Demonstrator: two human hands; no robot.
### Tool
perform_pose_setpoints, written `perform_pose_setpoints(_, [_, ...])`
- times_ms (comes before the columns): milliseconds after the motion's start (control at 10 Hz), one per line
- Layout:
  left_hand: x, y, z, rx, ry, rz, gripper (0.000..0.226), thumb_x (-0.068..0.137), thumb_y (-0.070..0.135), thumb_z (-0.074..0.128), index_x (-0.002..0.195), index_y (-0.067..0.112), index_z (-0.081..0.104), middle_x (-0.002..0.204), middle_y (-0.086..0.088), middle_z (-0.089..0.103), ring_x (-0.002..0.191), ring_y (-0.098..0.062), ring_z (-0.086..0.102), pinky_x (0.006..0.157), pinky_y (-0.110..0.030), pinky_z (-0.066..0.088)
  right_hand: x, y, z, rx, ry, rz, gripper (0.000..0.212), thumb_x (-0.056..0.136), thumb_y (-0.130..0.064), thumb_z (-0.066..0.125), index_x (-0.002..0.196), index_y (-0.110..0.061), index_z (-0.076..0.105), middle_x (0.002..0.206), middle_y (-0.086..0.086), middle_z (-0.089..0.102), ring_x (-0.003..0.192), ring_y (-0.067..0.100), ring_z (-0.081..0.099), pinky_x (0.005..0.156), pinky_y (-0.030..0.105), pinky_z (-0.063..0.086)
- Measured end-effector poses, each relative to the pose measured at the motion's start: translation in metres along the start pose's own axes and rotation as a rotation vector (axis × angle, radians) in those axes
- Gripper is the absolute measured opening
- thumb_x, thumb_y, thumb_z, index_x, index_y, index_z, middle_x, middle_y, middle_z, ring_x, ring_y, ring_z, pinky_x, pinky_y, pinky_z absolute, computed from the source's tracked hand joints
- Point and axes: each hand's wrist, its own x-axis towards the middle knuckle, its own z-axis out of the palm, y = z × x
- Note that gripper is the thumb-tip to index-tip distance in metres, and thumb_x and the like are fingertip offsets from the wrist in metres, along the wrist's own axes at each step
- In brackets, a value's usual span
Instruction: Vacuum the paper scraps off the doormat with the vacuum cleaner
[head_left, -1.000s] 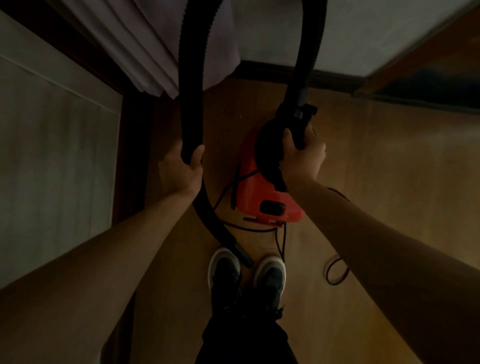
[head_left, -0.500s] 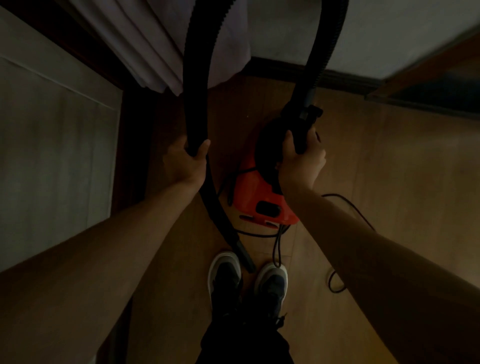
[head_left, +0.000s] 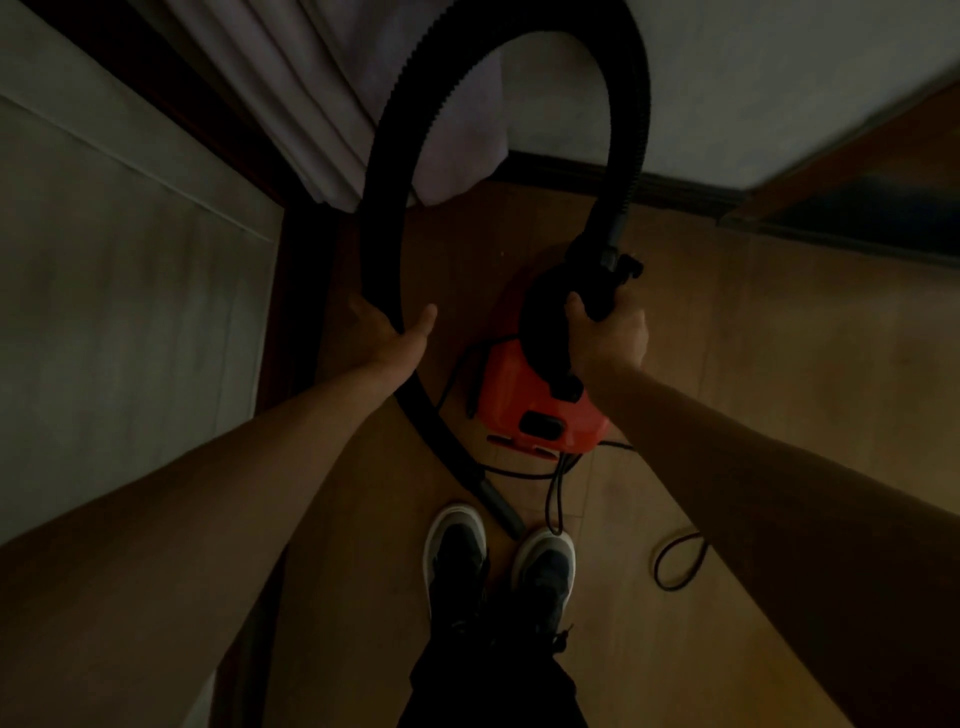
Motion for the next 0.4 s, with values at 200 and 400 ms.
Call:
perform_pose_setpoints(200, [-0.022,0.018,-0.024,0.082,0.046,0.186,0.106,0.089,0.048,0.067,0.159,0.019,-0.008,0.163,-0.011,0.021,0.145,-0.031,0.032,0.116,-0.043,0.033,0.002,-0.028,-0.054,-0.42,-0.32,-0.115,0.055,0.088,-0.046,0.066,0.127,-0.01,0.056,0.122,0.014,0.059,0.103,0.033,0.062,0.077,0.036,0.052])
perform_pose_setpoints(400, [-0.062,0.053,-0.062,0.298,0.001,0.421,0.105,0.083,0.062,0.064,0.159,0.024,0.001,0.16,-0.013,0.024,0.143,-0.032,0.032,0.114,-0.049,0.036,-0.02,-0.08,-0.107,-0.752,-0.387,-0.396,0.075,0.084,-0.057,0.064,0.141,-0.014,0.04,0.137,0.019,0.047,0.125,0.038,0.048,0.096,0.046,0.048])
